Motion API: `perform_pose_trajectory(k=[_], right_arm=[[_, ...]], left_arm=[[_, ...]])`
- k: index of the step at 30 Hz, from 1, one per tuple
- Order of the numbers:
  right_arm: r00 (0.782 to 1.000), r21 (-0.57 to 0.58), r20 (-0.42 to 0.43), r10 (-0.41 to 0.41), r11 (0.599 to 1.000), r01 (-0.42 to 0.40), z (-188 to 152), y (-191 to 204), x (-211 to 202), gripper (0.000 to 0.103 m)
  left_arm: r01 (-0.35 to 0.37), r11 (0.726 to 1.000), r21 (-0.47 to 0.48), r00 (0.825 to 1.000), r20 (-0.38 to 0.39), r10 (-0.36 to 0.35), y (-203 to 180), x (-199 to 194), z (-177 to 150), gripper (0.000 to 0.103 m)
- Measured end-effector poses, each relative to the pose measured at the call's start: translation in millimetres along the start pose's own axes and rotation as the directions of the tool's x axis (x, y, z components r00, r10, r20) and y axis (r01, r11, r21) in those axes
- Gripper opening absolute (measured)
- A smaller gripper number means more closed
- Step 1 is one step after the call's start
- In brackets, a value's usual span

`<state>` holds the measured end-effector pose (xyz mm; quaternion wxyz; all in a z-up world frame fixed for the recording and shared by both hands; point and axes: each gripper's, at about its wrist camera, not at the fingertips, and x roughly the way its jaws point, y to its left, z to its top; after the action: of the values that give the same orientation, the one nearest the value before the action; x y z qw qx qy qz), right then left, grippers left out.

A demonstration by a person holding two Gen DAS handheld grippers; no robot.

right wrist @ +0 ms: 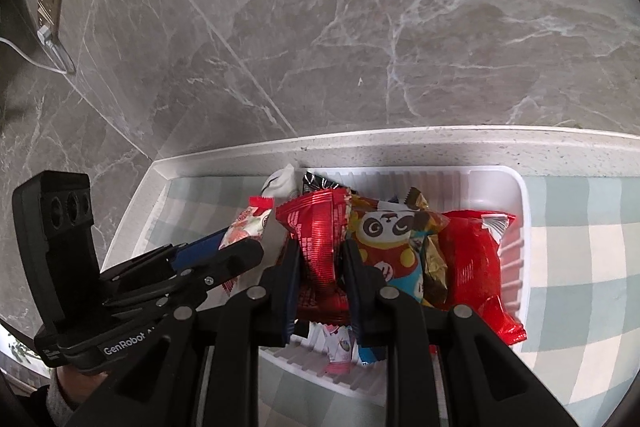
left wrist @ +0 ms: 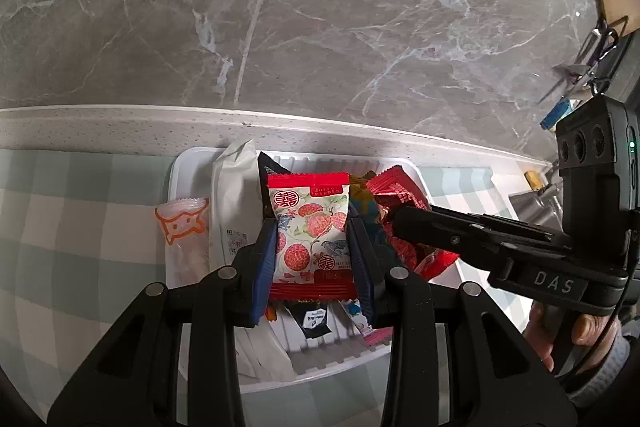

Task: Organize snacks
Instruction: 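Carry both packets into the white tray and open both tools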

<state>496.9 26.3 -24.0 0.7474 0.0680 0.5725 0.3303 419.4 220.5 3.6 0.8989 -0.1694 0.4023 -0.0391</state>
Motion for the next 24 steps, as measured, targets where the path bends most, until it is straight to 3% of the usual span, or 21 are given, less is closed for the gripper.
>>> perform_pose_trajectory(k=[24], right_arm=[[0.996, -0.082, -0.026, -0.09, 0.993, 0.088, 0, 5, 25, 0.024]], left_arm=[[-0.05, 0.999, 0.007, 0.998, -0.033, 0.05, -4, 32, -4, 0.036]])
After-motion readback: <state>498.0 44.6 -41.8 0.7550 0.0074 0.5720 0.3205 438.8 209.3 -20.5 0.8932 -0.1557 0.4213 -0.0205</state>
